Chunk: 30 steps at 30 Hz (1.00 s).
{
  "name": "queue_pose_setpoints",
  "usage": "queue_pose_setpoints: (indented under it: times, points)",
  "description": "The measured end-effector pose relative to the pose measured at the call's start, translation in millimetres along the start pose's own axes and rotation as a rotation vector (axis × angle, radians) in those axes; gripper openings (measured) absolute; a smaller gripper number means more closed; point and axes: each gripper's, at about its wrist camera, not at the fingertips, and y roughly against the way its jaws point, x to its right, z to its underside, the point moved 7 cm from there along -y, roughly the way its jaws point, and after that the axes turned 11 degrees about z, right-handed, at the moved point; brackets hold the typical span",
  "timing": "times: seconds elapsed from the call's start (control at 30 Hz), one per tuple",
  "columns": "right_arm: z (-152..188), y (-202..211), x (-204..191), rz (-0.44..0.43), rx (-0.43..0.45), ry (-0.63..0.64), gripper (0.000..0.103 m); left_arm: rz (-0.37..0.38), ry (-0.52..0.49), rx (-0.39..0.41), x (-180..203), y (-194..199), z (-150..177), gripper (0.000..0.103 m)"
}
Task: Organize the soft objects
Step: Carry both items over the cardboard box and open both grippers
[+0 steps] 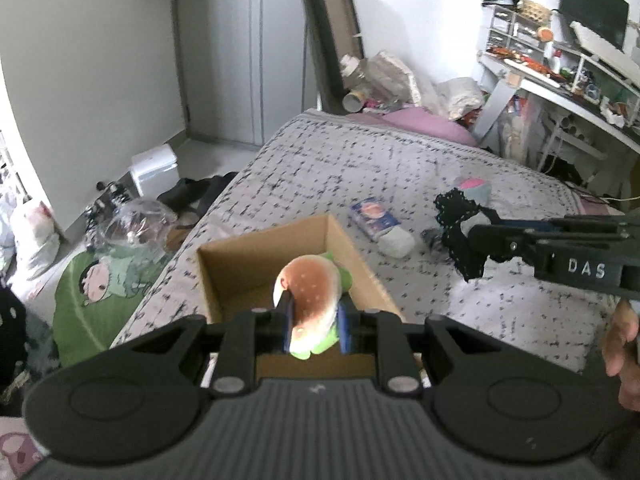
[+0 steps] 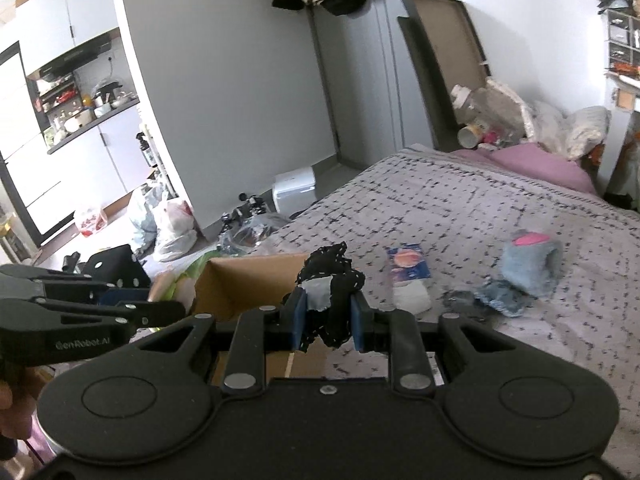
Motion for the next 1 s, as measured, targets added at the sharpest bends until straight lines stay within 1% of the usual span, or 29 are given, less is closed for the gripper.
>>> queue_pose_setpoints:
  times: [0.1,0.17,0.27,0.4,0.57,0.67,0.7,0.77,0.83,0.9,1.0]
  points:
    - [2.9,-4.8,-13.2,-0.026,-0.007,0.015,0.023,-0.017,0.025,-0.018,-12.0,-2.3,10.4,0.021]
    - [5.3,-8.7,-21.8,-0.041,-0.016,0.025,0.023,-0.033,0.024,-0.031,-17.5,-5.7,16.4,0.021]
    - [9.4,-14.3,-33.2,-0.062,-0.029,0.032,0.023,-0.025,0.054,-0.054,-23.9,-11.1,26.5,0.022]
    - [15.8,-21.2,-43.6,-0.088,-0.042,0.039,0.023,-0.032,0.080,-0.076,-33.6,-22.3,36.4,0.022]
    - [20.5,-33.1,-47.2,-0.107,-0.068,0.044,0.024,-0.036,0.123,-0.101,-39.6,-32.3,38.5,0.024]
    - [24.3,-38.8,-51.0,-0.116,-0.076,0.065,0.024,-0.020,0.107,-0.102,-37.5,-34.5,36.0,0.028]
    - [25.9,-40.5,-52.0,-0.119,-0.080,0.070,0.024,-0.027,0.100,-0.102,-37.4,-34.7,34.7,0.031]
    - [28.9,-44.2,-53.4,-0.122,-0.092,0.077,0.024,-0.045,0.095,-0.096,-38.2,-33.8,31.4,0.032]
    - [30.8,-47.7,-53.9,-0.125,-0.104,0.081,0.024,-0.041,0.087,-0.079,-36.6,-30.2,27.6,0.035]
    - [31.6,-50.5,-54.1,-0.131,-0.115,0.080,0.024,-0.041,0.087,-0.060,-37.4,-24.8,25.0,0.047]
    - [31.1,-53.3,-56.3,-0.138,-0.125,0.080,0.025,-0.066,0.102,-0.050,-43.3,-19.0,23.3,0.052]
